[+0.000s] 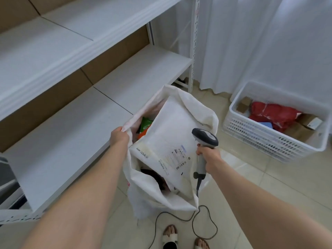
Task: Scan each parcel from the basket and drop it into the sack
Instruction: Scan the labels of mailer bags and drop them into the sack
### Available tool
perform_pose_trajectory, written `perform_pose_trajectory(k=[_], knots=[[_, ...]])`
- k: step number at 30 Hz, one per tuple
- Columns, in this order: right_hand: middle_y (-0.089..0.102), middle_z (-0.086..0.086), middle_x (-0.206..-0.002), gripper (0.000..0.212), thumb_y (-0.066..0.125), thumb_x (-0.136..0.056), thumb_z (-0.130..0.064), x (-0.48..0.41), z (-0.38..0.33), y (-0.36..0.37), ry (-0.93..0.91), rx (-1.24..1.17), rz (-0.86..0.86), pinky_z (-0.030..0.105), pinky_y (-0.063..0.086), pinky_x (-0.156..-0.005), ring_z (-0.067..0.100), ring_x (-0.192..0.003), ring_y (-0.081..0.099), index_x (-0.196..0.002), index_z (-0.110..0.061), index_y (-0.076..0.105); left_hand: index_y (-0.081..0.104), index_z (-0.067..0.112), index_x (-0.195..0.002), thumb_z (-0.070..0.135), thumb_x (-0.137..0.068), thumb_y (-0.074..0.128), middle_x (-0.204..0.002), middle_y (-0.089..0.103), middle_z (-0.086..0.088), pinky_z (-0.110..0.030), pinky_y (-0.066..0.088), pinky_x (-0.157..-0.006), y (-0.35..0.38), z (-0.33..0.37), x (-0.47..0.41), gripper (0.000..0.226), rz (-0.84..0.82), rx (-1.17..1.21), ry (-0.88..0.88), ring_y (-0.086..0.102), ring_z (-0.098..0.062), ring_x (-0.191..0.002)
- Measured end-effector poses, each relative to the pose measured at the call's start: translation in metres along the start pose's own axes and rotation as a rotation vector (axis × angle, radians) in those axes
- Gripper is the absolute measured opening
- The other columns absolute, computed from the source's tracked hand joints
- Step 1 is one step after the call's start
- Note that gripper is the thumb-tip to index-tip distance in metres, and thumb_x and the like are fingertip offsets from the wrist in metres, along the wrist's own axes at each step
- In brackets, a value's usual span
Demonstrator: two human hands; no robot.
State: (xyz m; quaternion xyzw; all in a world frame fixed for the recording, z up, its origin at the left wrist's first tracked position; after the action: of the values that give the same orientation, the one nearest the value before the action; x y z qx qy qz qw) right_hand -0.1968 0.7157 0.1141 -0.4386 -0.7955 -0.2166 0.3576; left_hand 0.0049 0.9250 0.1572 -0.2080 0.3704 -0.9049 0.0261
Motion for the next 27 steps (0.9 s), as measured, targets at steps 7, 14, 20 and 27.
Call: perform_pose_trajectory(k=[7,14,20,27], knots=[[0.057,0.004,-0.076,0.026,0.057,-0.081,0.013,-0.058,0.047,0.063,0.079,0.065,0.008,0.034,0.044,-0.076,0.018,-0.066,0.05,-0.072,-0.011,0.061,0.065,0.011,-0.12,0.003,-0.09,0.042,-0.122,0.064,-0.013,-0.037,0.045,-0.094,0.025,-0.073,-0.082,0.039,-0.024,-0.049,-0.07,0.058,-0.034,-0.112],[0.056,0.006,-0.076,0.016,0.06,-0.083,0.007,-0.096,0.066,0.13,0.105,0.056,0.049,0.033,0.044,-0.068,0.018,-0.064,0.049,-0.091,-0.006,0.061,0.018,0.018,-0.152,0.018,-0.08,0.074,-0.149,0.034,-0.012,-0.044,0.038,-0.101,0.047,-0.132,-0.113,0.091,-0.174,-0.019,-0.262,0.04,-0.034,-0.132],[0.061,0.016,-0.094,0.015,0.066,-0.081,-0.001,-0.112,0.072,0.117,0.154,0.363,0.059,0.041,0.053,-0.08,0.028,-0.083,0.055,-0.094,-0.005,0.059,0.039,-0.004,-0.135,0.019,-0.08,0.074,-0.128,0.053,-0.019,-0.039,0.045,-0.087,0.056,-0.171,-0.096,0.069,-0.169,0.079,-0.605,0.055,-0.034,-0.107],[0.051,0.009,-0.07,0.008,0.062,-0.085,0.002,-0.101,0.062,0.106,0.11,0.338,0.093,0.033,0.042,-0.068,0.023,-0.064,0.049,-0.087,-0.001,0.056,0.047,-0.011,-0.13,0.018,-0.097,0.05,-0.133,0.052,-0.025,-0.04,0.042,-0.096,0.028,-0.139,-0.11,0.044,0.015,0.001,-0.46,0.052,-0.04,-0.12]])
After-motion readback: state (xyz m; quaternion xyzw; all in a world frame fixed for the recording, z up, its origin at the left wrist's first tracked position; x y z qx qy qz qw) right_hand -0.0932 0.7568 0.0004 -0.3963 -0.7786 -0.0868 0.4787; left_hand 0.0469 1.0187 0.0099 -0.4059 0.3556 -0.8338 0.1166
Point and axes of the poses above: each hand's wrist, its own x-axis away from the middle knuckle, its own y-axis out of the palm, z = x × y, the point moved 2 cm from there along -x, towards the middle knuckle
